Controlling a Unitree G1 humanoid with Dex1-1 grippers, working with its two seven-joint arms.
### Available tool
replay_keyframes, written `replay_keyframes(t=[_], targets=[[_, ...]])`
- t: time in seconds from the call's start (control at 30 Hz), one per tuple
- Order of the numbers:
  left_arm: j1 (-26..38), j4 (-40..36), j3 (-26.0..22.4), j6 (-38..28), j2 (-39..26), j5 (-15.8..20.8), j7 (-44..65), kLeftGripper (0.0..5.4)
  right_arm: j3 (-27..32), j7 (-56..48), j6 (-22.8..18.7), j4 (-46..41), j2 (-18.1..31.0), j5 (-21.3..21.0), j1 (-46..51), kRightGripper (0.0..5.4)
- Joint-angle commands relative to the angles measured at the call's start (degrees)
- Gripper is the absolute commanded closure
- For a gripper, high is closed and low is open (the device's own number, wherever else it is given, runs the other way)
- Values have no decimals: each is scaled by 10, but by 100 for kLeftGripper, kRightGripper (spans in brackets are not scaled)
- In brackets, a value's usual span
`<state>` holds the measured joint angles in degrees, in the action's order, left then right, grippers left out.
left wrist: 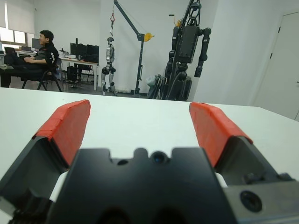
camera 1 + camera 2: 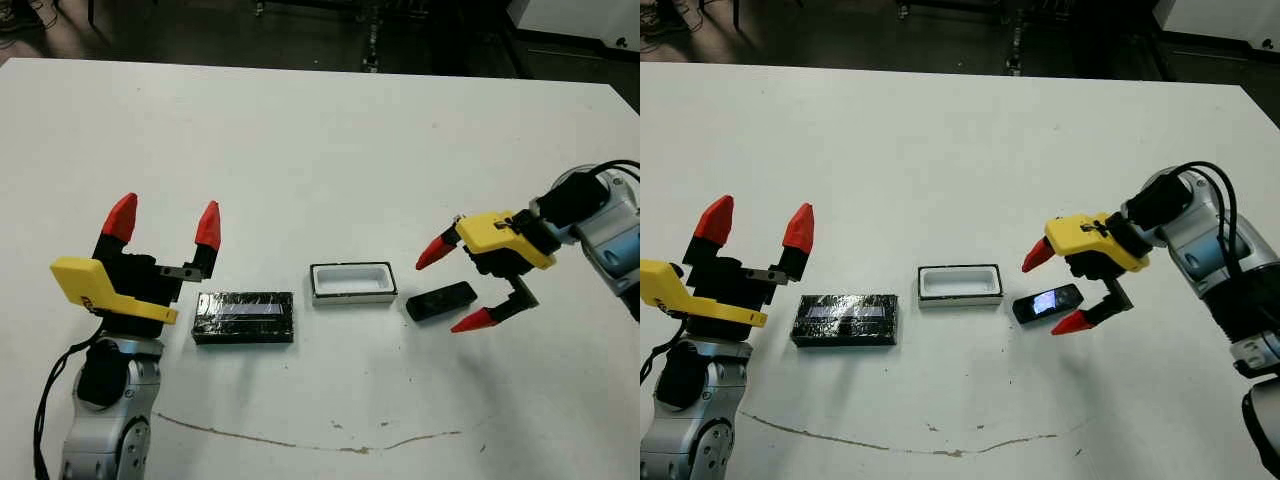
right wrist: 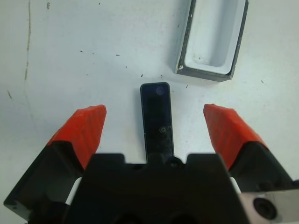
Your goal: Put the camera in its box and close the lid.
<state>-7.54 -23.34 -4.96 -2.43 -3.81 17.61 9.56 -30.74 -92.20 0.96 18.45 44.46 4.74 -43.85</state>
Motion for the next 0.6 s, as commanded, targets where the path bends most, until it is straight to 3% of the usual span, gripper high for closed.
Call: replay_keyframes(t=[0.03,0.6], targets=[[-8,4,0,2,-1,0,2,1,12,-1,8,6,-7,-12,14,0],[-9,5,0,0,1,-6,0,1,29,2,-24,13,-28,-34,25,0]])
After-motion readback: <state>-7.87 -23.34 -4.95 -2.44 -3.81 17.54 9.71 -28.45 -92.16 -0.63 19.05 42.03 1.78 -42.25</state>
